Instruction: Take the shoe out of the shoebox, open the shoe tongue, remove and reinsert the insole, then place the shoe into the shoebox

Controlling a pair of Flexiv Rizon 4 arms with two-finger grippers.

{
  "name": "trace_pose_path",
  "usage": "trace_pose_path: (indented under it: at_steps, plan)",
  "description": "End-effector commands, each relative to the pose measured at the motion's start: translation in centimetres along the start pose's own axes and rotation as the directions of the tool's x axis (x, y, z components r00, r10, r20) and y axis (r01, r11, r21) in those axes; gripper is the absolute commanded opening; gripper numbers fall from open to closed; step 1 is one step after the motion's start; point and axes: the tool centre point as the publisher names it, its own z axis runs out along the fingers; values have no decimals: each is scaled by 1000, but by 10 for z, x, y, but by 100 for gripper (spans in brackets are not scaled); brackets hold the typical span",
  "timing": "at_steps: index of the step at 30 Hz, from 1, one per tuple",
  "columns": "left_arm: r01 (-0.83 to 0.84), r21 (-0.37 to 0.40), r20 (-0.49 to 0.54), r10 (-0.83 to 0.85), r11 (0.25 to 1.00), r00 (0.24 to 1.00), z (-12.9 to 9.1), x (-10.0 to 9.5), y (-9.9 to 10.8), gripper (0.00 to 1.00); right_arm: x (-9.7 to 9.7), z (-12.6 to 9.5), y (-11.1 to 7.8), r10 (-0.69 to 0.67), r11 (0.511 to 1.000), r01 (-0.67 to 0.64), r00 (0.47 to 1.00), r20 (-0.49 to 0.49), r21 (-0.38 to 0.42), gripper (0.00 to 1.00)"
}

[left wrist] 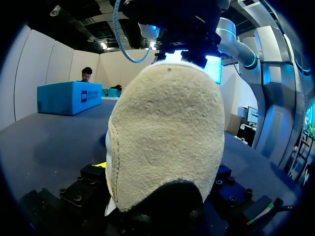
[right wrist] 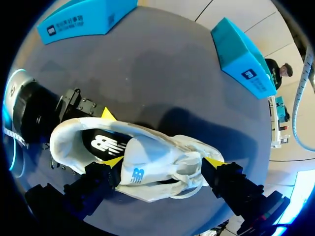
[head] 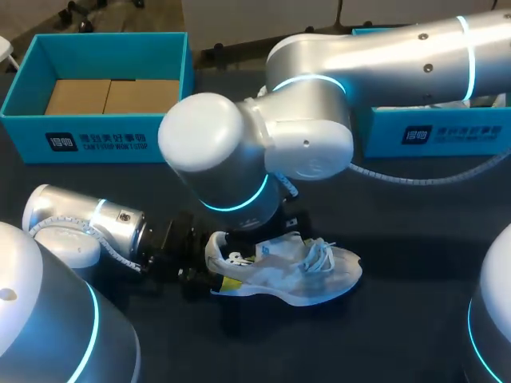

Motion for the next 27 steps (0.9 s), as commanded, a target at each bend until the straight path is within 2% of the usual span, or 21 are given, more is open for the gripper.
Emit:
trace_pose_path:
  at_steps: [1, 7, 13, 19, 21, 23, 27]
  plan:
    - [-1, 0, 1, 1, 1000, 1000, 0, 1, 1, 0, -11, -3, -5, 491, 871, -491, 871, -24, -20, 100]
    - [-1, 0, 1, 1, 1000, 1000, 0, 1, 1, 0, -22, -16, -2, 495, 867, -496, 868, -41, -42, 100]
    - [-1, 0, 1, 1, 1000, 1000, 0, 1, 1, 0, -30, -17, -2, 517, 855, -519, 854, -64, -17, 100]
    - [-1, 0, 1, 1, 1000, 1000, 0, 1, 1, 0, -25, -15, -6, 558, 829, -558, 822, -116, 37, 100]
    - [-1, 0, 1, 1, 1000, 1000, 0, 1, 1, 0, -22, -16, -7, 561, 827, -561, 818, -130, 38, 93]
    - [-1, 0, 1, 1, 1000, 1000, 0, 1, 1, 0, -21, -17, -8, 572, 819, -573, 807, -144, 43, 96]
    - [-1, 0, 1, 1, 1000, 1000, 0, 1, 1, 0, -21, -21, -10, 595, 801, -597, 786, -168, 47, 90]
